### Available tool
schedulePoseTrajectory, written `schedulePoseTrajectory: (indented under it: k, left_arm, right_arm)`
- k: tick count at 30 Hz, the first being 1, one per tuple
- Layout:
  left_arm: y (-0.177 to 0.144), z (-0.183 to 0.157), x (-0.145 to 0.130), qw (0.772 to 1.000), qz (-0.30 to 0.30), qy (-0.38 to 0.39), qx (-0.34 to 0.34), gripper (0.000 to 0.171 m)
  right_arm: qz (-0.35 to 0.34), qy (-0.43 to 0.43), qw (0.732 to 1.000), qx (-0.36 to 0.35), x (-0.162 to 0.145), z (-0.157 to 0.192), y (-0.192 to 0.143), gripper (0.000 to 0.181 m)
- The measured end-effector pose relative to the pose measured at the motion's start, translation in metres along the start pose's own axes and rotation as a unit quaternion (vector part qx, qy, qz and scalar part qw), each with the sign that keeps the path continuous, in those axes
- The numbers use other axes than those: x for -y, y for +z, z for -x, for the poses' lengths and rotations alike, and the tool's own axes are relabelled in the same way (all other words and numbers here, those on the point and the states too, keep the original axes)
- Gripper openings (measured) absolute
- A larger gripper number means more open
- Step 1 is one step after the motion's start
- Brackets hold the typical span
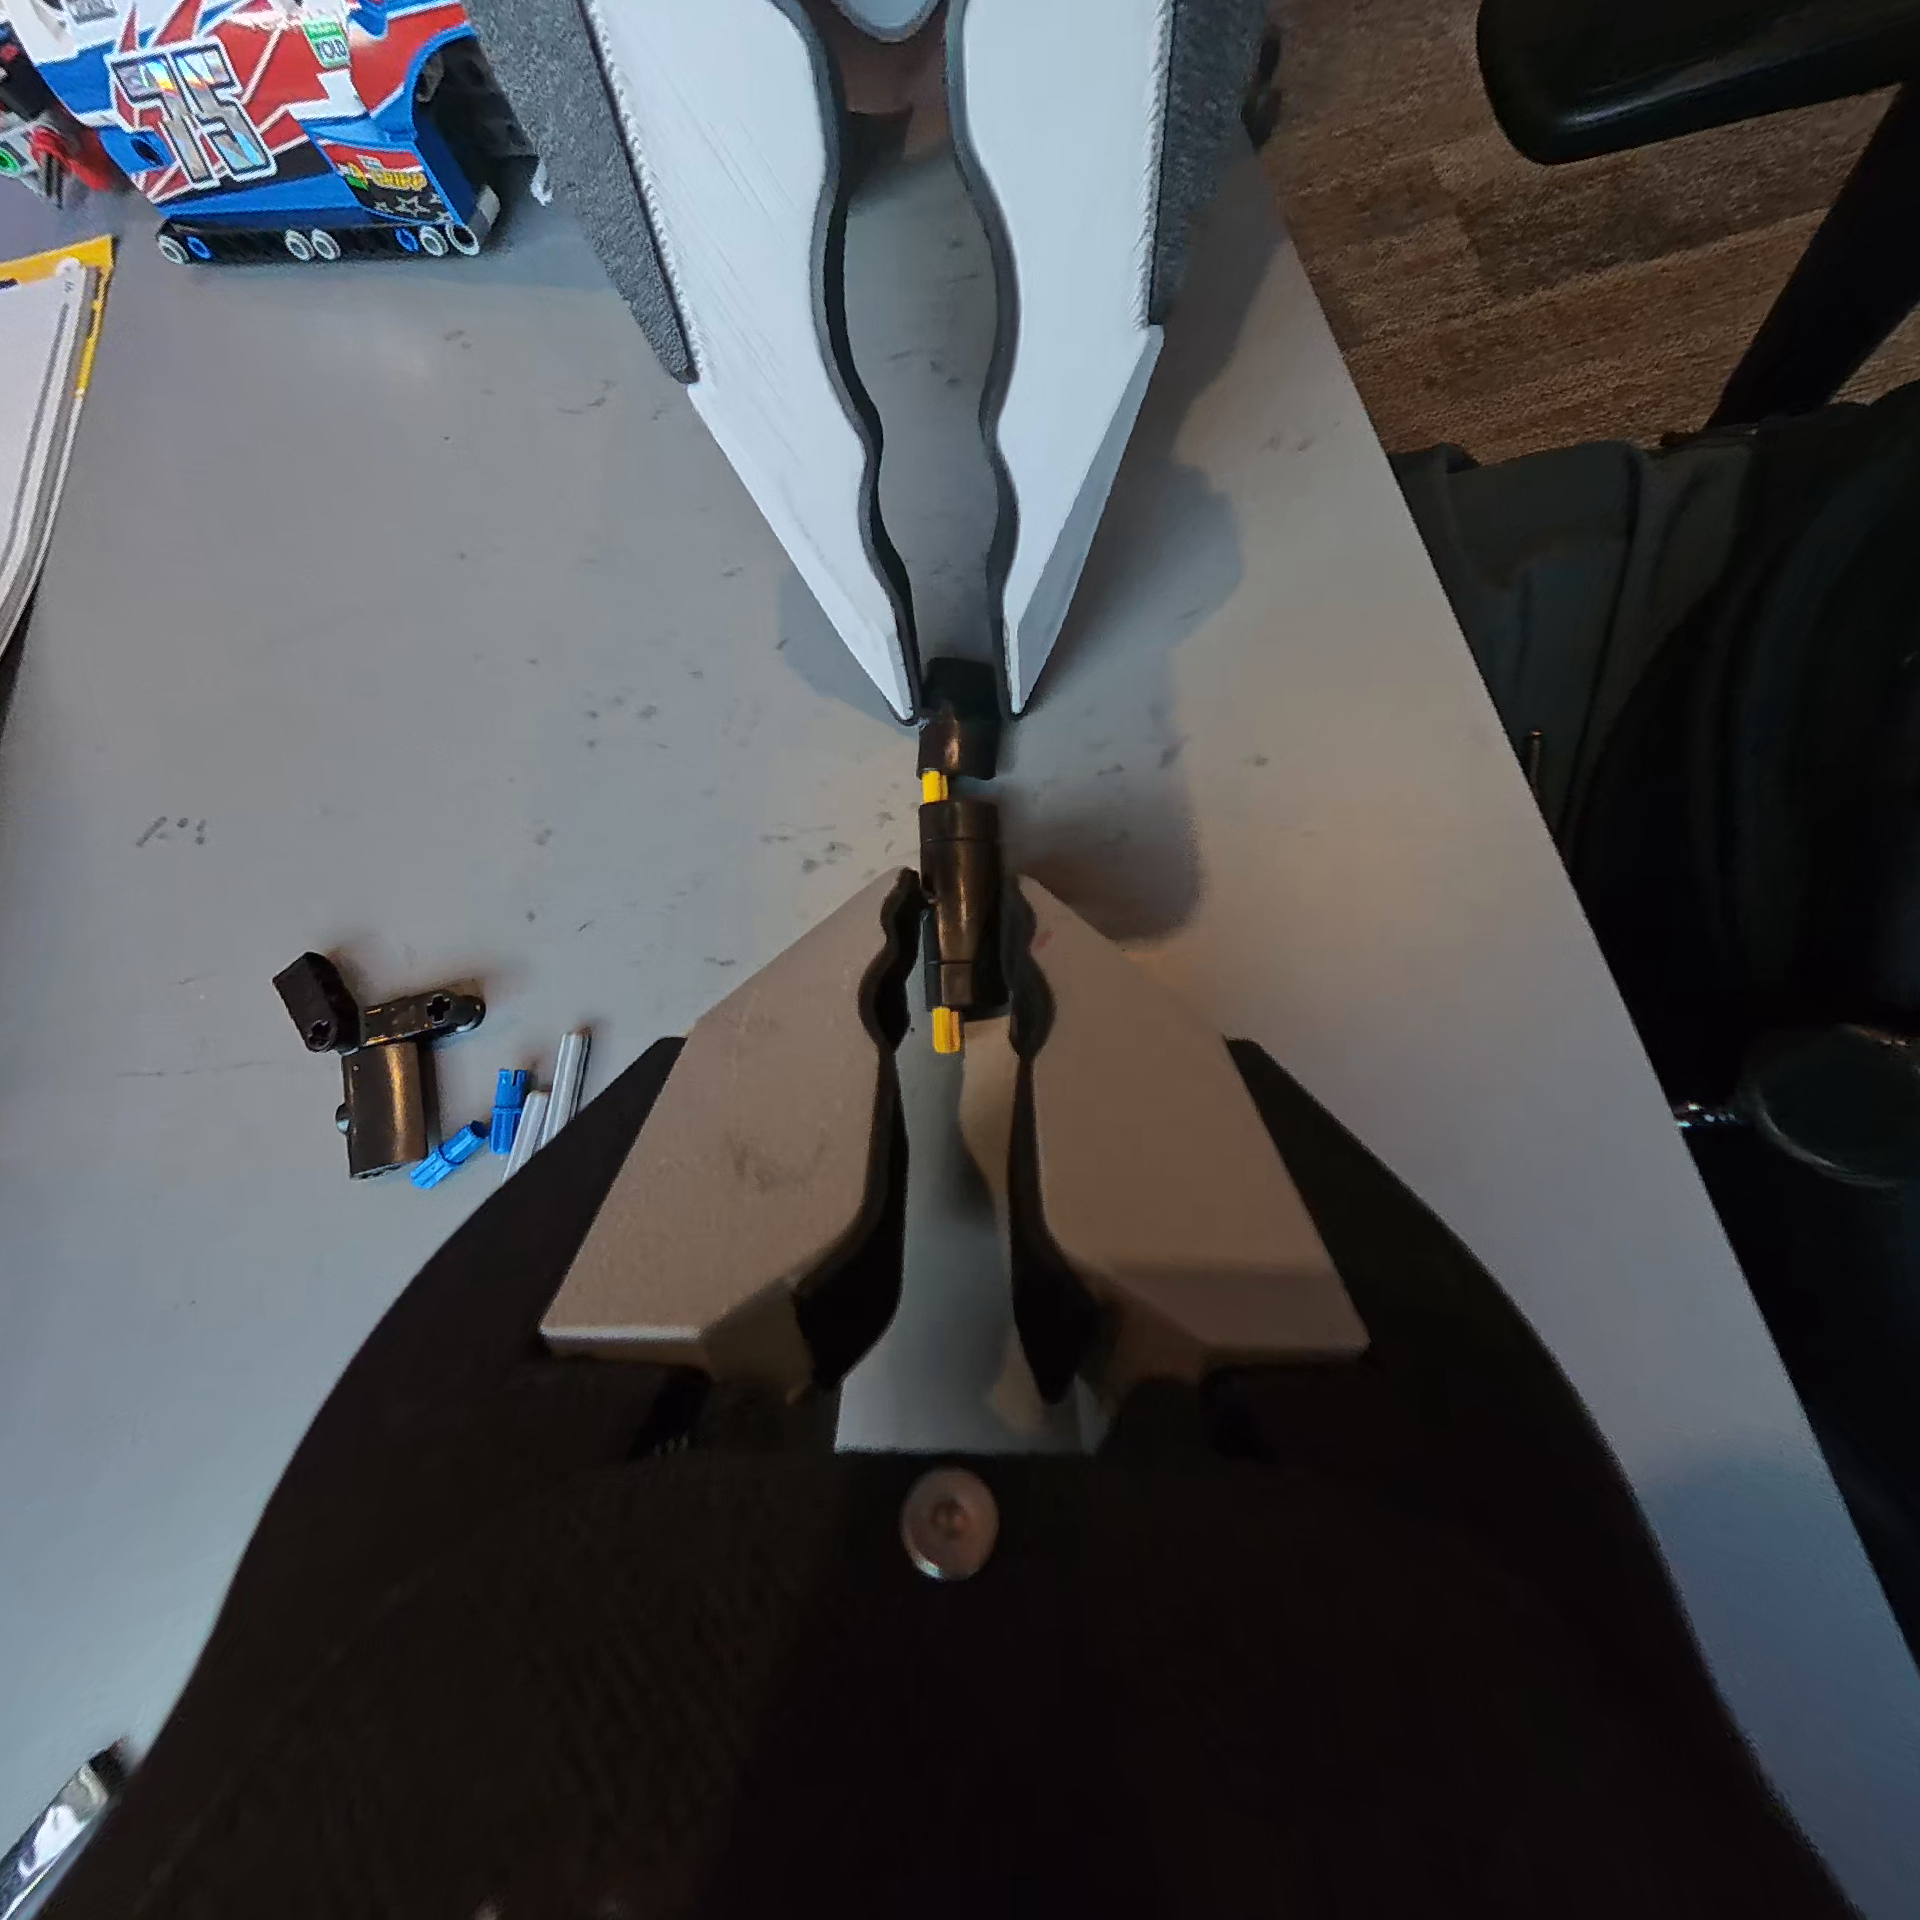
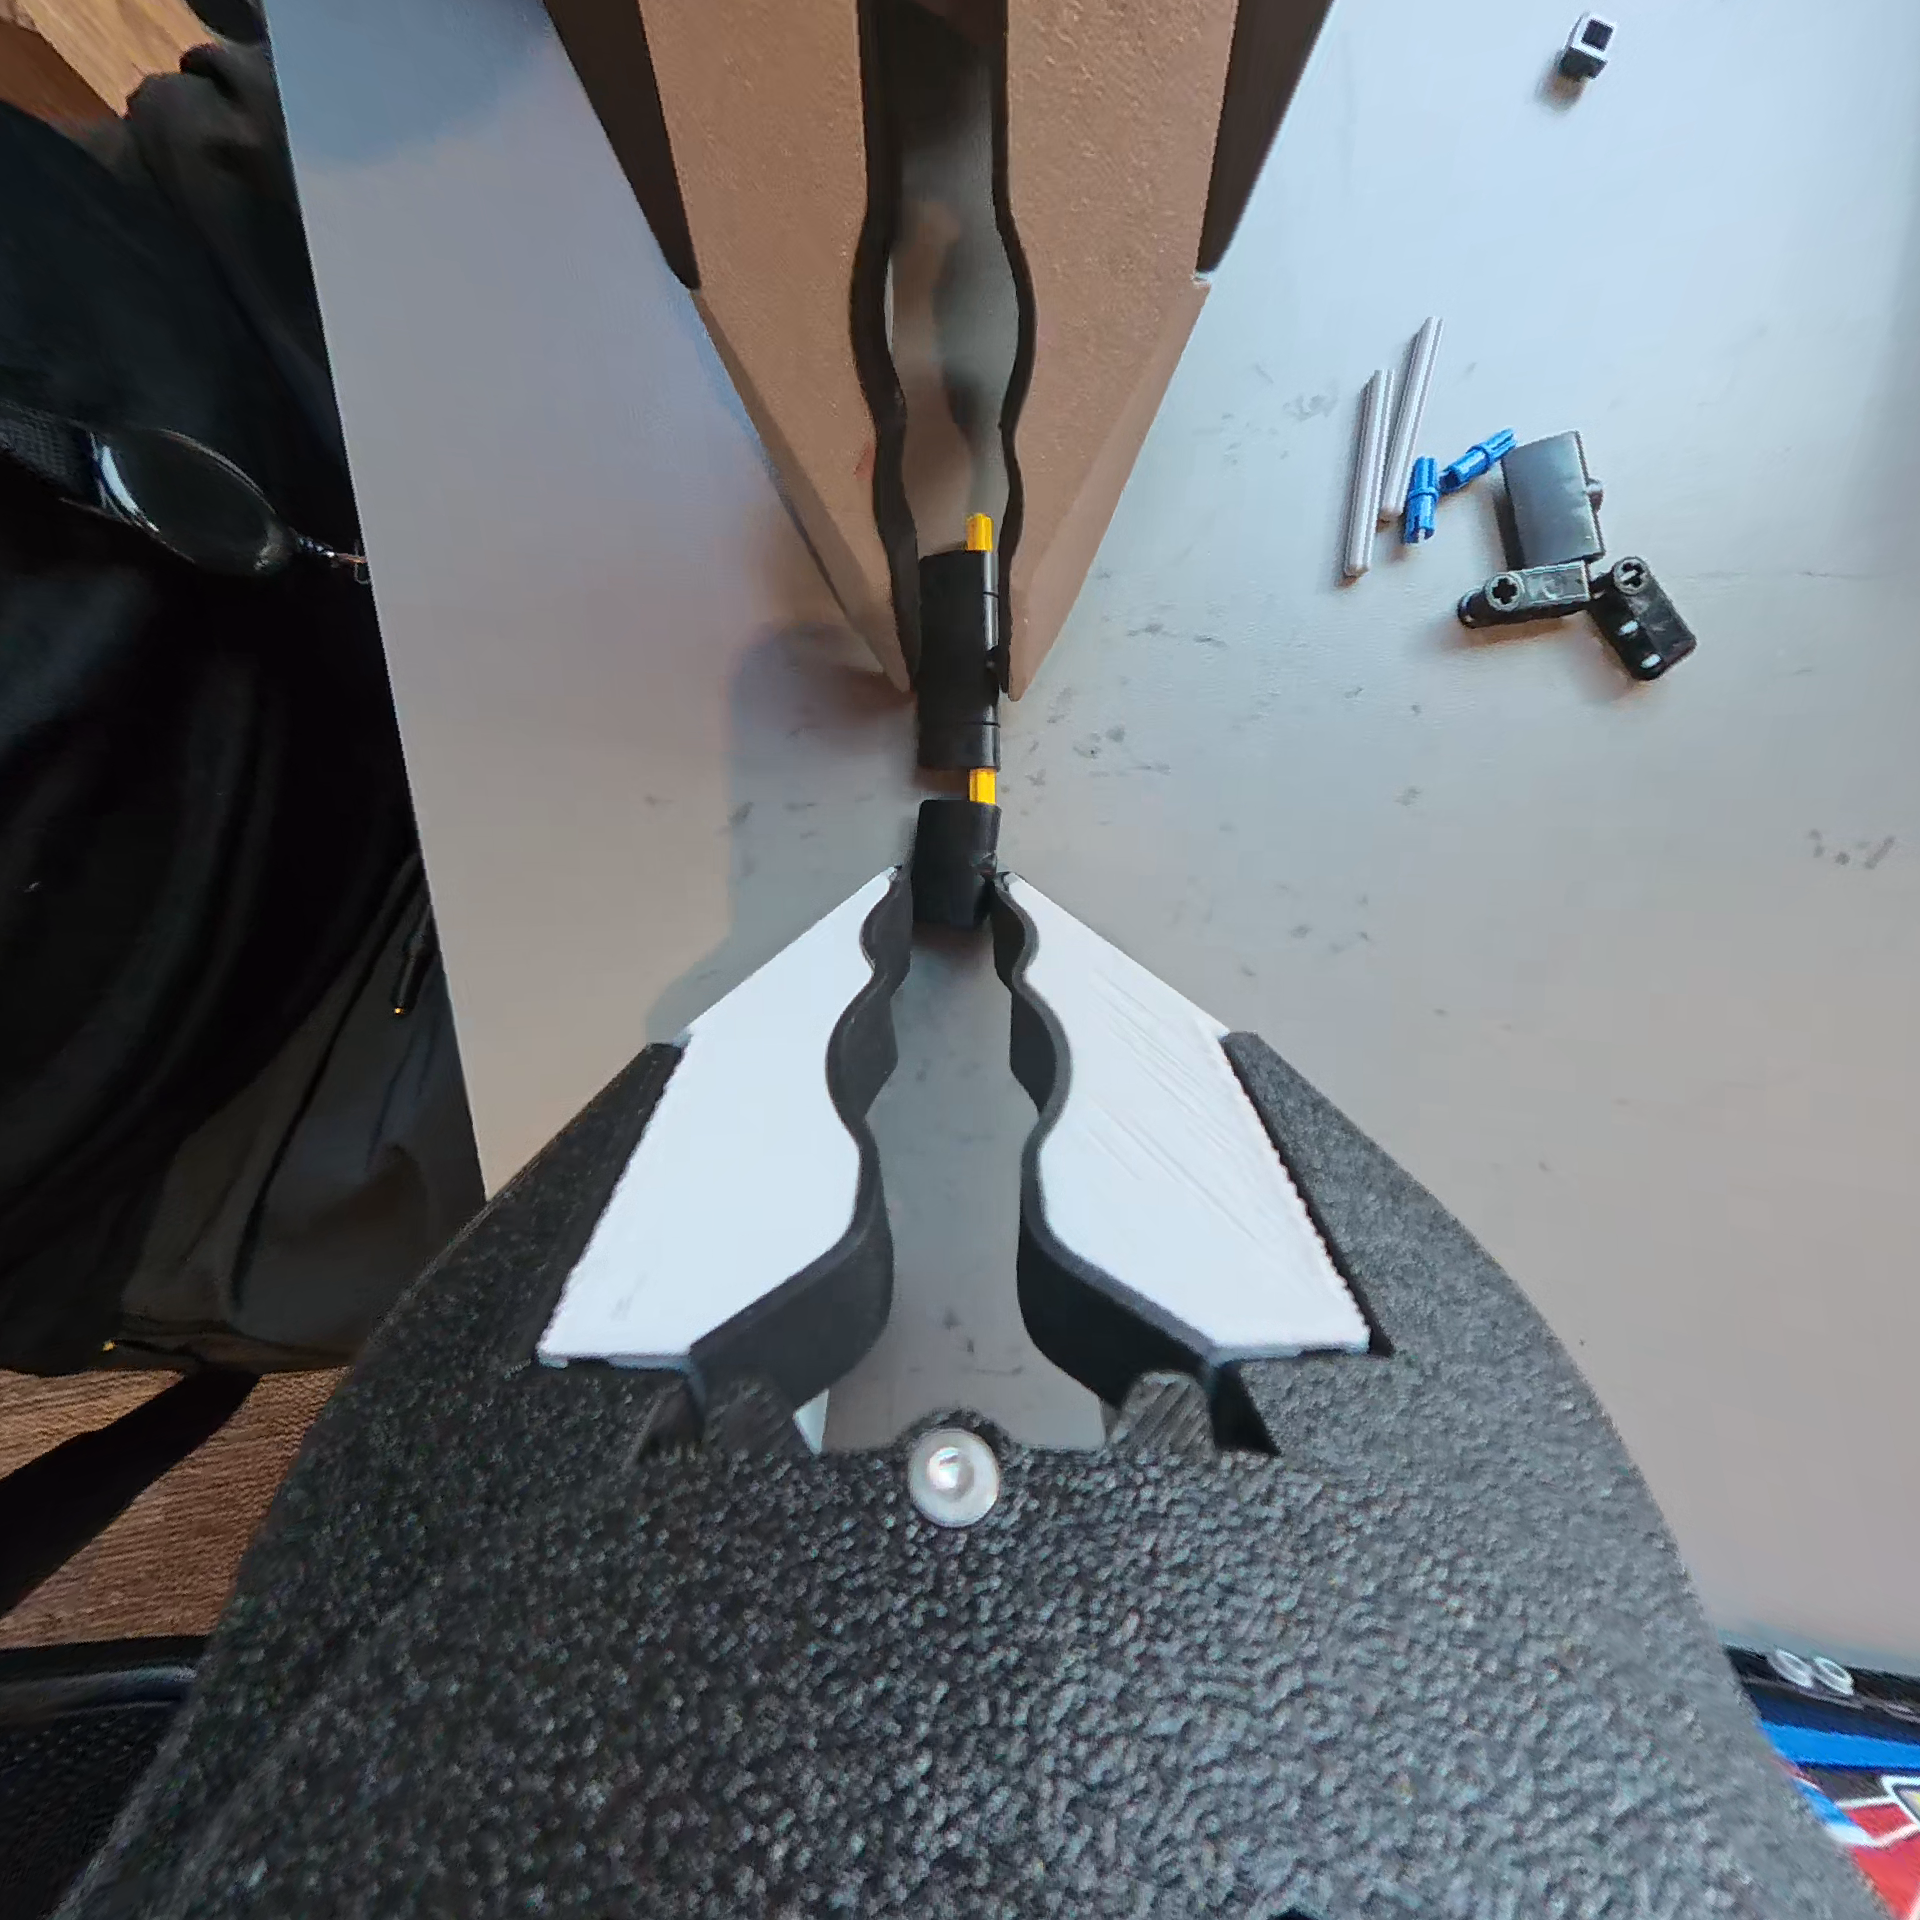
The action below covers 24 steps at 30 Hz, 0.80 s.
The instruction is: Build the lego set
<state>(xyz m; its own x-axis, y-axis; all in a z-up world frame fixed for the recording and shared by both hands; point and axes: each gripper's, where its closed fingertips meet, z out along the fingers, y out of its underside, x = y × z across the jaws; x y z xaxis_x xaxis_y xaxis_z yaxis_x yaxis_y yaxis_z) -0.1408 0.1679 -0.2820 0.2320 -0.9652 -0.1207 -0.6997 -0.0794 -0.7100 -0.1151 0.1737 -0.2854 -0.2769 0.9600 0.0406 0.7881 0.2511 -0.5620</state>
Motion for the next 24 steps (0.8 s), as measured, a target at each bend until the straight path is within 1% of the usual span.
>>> schedulePoseTrajectory:
  k: [4,7,9,12,13,15,18,22,24]
  left_arm:
    - [-0.0007,-0.0006,-0.0001,0.999,0.016,0.039,0.009,0.012]
    - [-0.0007,-0.0008,-0.0004,0.999,0.023,0.045,0.003,0.012]
    - [-0.0005,-0.0008,-0.0005,0.999,0.020,0.041,-0.004,0.012]
    - [0.0005,-0.0002,0.0002,1.000,0.011,0.009,-0.003,0.012]
    - [0.0005,-0.0001,0.0002,1.000,0.011,0.011,0.001,0.012]
    - [0.0006,-0.0004,0.0004,1.000,0.013,0.026,0.004,0.012]
    - [0.0007,-0.0005,0.0006,1.000,0.010,0.028,-0.004,0.012]
    - [0.0004,-0.0008,0.0008,0.999,0.010,0.036,-0.005,0.012]
    - [0.0007,0.0010,0.0006,1.000,0.018,0.025,-0.005,0.012]
  right_arm:
    - [0.006,-0.049,0.998,-0.025,0.0003,0.0006,-0.0012,0.013]
    - [0.016,-0.072,0.997,-0.030,0.0007,0.0004,-0.0015,0.013]
    - [0.017,-0.066,0.997,-0.021,0.0008,-0.0001,-0.0010,0.013]
    - [0.011,-0.019,1.000,-0.002,0.0003,-0.0014,-0.0004,0.013]
    - [0.008,-0.009,1.000,-0.001,0.0002,-0.0013,-0.0003,0.013]
    - [0.010,-0.039,0.999,-0.018,0.0005,-0.0013,-0.0008,0.013]
    - [0.020,-0.090,0.995,-0.038,0.0017,-0.0013,-0.0014,0.013]
    - [0.032,-0.144,0.988,-0.045,0.0051,0.0009,-0.0046,0.013]
    - [0.040,-0.149,0.987,-0.043,0.0066,-0.0007,-0.0066,0.013]
